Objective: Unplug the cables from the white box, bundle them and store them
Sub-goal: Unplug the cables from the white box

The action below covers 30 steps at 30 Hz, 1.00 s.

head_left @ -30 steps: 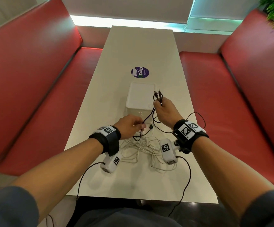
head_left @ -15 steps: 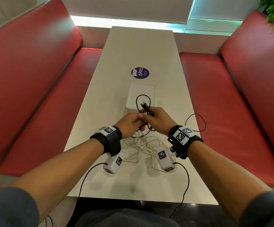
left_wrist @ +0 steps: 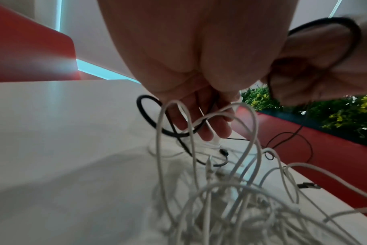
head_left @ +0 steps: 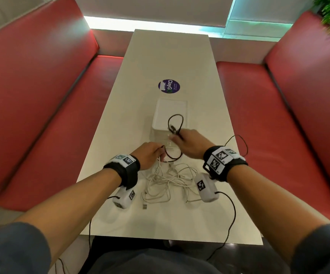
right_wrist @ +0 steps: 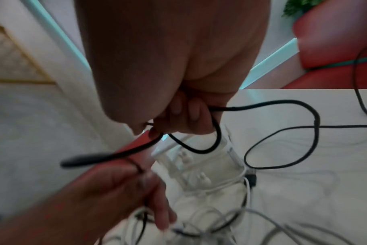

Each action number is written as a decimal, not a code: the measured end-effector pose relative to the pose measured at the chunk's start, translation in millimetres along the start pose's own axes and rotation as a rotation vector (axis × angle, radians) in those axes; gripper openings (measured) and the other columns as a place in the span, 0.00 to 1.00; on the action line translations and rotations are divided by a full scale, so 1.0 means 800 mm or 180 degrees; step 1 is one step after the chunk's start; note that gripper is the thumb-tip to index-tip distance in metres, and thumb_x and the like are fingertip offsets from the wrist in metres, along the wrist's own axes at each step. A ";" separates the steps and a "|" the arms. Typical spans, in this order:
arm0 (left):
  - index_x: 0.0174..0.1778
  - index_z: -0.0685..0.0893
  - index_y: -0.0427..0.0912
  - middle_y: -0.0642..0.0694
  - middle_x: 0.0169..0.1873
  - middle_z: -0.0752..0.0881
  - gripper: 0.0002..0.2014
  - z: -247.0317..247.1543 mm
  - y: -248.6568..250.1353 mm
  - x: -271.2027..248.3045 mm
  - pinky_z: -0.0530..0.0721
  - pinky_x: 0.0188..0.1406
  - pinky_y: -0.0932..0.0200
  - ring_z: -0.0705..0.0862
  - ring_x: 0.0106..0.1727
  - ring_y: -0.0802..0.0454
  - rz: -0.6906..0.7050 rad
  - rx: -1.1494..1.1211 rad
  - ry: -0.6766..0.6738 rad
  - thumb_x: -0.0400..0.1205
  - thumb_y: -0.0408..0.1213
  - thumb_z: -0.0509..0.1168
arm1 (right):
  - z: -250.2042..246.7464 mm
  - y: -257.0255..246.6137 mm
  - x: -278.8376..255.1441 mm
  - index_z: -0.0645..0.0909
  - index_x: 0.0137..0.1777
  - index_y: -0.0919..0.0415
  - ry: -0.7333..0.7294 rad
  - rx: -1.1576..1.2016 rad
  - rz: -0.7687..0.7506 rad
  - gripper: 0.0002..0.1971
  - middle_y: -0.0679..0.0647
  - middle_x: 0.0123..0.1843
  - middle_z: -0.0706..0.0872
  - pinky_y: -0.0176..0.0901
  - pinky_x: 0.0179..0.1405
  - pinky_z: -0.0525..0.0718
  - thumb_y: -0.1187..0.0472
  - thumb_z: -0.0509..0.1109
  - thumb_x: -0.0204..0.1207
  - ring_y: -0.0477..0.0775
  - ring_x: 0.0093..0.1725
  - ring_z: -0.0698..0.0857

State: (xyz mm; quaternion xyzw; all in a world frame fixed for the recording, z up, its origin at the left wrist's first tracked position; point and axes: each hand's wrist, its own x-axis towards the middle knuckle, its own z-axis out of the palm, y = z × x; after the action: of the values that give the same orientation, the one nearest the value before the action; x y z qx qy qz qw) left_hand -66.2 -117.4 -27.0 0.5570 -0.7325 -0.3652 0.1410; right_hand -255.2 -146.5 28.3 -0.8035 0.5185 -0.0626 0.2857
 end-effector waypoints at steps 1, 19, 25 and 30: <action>0.38 0.82 0.49 0.52 0.38 0.89 0.16 -0.003 0.005 0.002 0.79 0.46 0.67 0.86 0.42 0.56 0.0038 0.0046 -0.0029 0.88 0.33 0.54 | 0.010 -0.004 -0.002 0.80 0.46 0.54 -0.0123 -0.0055 -0.0163 0.18 0.49 0.40 0.85 0.37 0.32 0.72 0.43 0.58 0.87 0.52 0.39 0.83; 0.47 0.86 0.42 0.48 0.47 0.90 0.16 0.008 -0.024 -0.003 0.81 0.61 0.50 0.86 0.55 0.46 -0.0410 0.0206 0.0369 0.89 0.36 0.52 | -0.031 -0.003 0.005 0.79 0.40 0.59 -0.0013 0.0124 0.0120 0.17 0.52 0.32 0.83 0.43 0.31 0.73 0.48 0.63 0.84 0.51 0.29 0.78; 0.48 0.85 0.39 0.42 0.44 0.90 0.11 0.002 0.011 -0.005 0.82 0.46 0.50 0.87 0.46 0.40 0.0180 0.0400 0.0637 0.83 0.27 0.56 | 0.027 -0.013 -0.002 0.82 0.42 0.54 -0.0234 0.0444 -0.0090 0.24 0.46 0.33 0.83 0.42 0.36 0.77 0.32 0.62 0.80 0.47 0.33 0.82; 0.47 0.86 0.35 0.37 0.44 0.89 0.12 -0.004 0.015 -0.003 0.81 0.48 0.50 0.86 0.46 0.37 0.0248 0.1019 0.0550 0.85 0.27 0.56 | 0.020 -0.020 -0.002 0.83 0.42 0.62 -0.0497 0.0318 -0.0086 0.17 0.50 0.29 0.79 0.43 0.30 0.73 0.47 0.67 0.81 0.49 0.28 0.75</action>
State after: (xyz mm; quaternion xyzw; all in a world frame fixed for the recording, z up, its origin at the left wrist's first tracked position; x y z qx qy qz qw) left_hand -72.3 -115.0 -16.0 0.5728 -0.7874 -0.1890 0.1270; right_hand -237.2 -134.2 23.7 -0.7977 0.4799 -0.0293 0.3641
